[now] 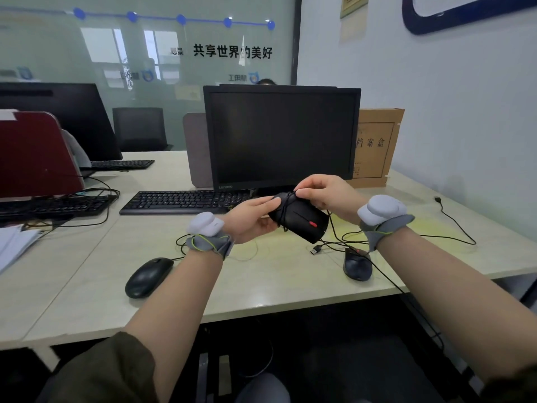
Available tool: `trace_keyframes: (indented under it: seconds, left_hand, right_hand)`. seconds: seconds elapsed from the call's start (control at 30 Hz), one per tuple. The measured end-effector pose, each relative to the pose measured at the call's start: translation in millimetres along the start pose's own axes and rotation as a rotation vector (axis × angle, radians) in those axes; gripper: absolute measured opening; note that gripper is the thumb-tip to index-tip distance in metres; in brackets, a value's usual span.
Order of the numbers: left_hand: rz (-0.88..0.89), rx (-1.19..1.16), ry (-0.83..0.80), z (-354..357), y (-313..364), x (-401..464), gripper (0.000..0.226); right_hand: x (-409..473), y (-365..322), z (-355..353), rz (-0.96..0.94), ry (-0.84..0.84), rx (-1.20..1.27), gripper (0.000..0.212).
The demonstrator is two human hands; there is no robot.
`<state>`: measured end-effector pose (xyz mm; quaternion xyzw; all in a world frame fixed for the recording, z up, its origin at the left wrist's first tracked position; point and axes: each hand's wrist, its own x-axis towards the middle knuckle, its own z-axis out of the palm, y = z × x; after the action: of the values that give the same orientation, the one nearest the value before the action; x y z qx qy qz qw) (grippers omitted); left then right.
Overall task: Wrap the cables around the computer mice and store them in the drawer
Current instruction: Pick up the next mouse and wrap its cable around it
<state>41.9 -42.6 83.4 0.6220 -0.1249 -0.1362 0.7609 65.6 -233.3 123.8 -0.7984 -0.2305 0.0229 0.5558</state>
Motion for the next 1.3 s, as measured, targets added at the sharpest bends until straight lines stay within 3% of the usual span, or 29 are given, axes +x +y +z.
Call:
trace_keyframes:
  seconds: [0.2, 0.33, 0.4, 0.5, 0.57, 0.63, 0.7, 0.77, 0.87, 1.03, 1.13, 1.3]
  left_hand:
    - [-0.019, -0.138, -0.088, 13, -1, -5, 0.025]
    - [0.072, -0.324, -0.061, 30, 6, 3, 0.026]
    - [0.149, -0.452, 0.031, 36, 11, 12, 0.027]
    - [0.256, -0.467, 0.185, 42, 13, 23, 0.019]
    - [0.3, -0.415, 0.278, 47, 8, 26, 0.015]
    - [0.327, -0.236, 0.42, 46, 1, 29, 0.014]
    - [0.346, -0.057, 0.552, 43, -5, 32, 0.031]
    - [0.313, -0.118, 0.633, 41, -5, 31, 0.042]
    - [0.32, -0.084, 0.696, 37, -6, 32, 0.039]
    - [0.309, 0.329, 0.663, 26, -11, 35, 0.039]
    - [0.285, 0.511, 0.58, 24, -11, 34, 0.038]
    - [0.227, 0.473, 0.403, 22, -10, 26, 0.039]
  right_hand:
    - [-8, 6, -13, 0.126, -0.054, 0.461, 0.018]
    - [-16, 12, -2, 0.124, 0.122, 0.405, 0.03]
    - [-19, 21, 10, 0.118, 0.157, 0.328, 0.028]
    - [-25, 31, 19, 0.072, 0.125, 0.076, 0.024]
    - [-29, 33, 21, 0.059, 0.027, -0.11, 0.019]
    - [-30, 34, 18, 0.086, -0.048, -0.293, 0.035]
    - [-30, 33, 13, 0.122, -0.052, -0.478, 0.042]
    - [-31, 30, 9, 0.135, -0.045, -0.619, 0.027]
    - [-32, 21, 6, 0.134, -0.057, -0.589, 0.011]
    - [-33, 4, -6, -0.015, 0.091, -0.475, 0.026]
    - [-32, -5, -11, -0.078, 0.206, -0.256, 0.02]
    - [-28, -16, -18, -0.108, 0.172, -0.153, 0.015]
